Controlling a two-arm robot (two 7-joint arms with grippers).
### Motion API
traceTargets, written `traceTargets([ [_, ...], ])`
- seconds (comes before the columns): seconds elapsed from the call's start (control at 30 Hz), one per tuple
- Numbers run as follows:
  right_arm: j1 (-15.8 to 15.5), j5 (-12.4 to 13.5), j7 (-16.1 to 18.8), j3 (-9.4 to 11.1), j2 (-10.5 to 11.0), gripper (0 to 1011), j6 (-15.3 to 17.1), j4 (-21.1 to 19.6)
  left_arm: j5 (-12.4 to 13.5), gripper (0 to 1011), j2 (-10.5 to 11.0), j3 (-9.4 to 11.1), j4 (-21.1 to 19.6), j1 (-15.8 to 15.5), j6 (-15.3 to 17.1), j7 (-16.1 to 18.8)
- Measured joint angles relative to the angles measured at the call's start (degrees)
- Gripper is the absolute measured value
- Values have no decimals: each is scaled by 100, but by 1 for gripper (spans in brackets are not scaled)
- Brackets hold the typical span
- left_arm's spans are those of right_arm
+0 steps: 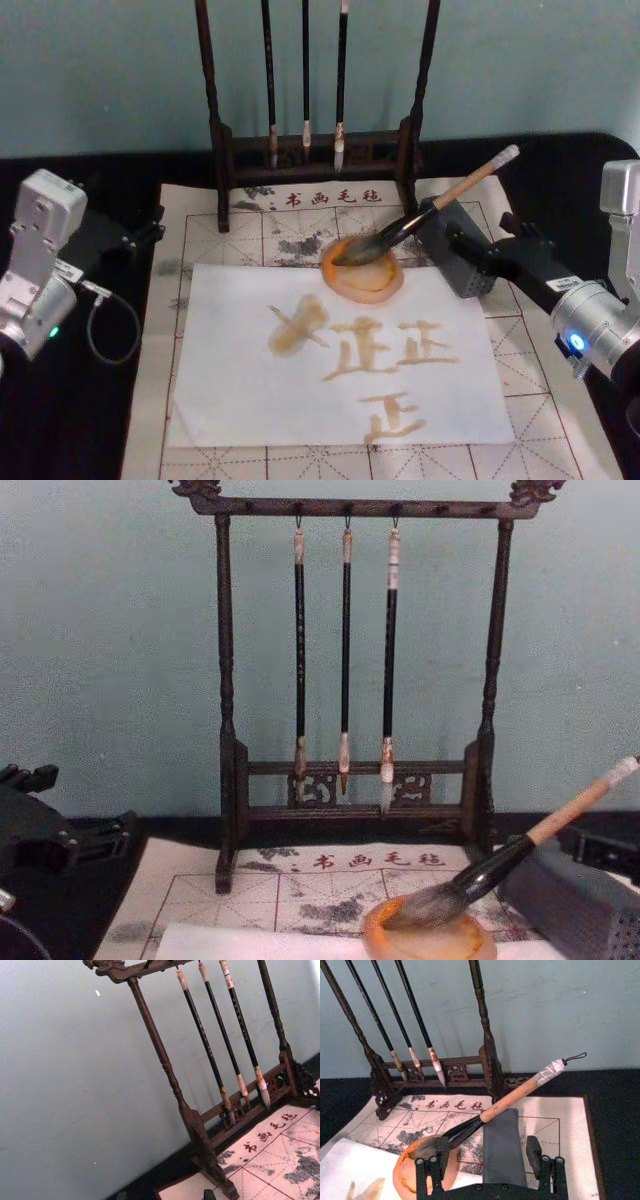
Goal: Pick up the brush from the inkstone, write on the paper, then place the brush back to its original position.
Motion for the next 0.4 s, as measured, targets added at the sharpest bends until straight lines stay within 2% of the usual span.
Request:
traceTargets([
  [0.4,0,4,0,0,0,1002,-1,0,0,1001,0,0,0,0,0,0],
])
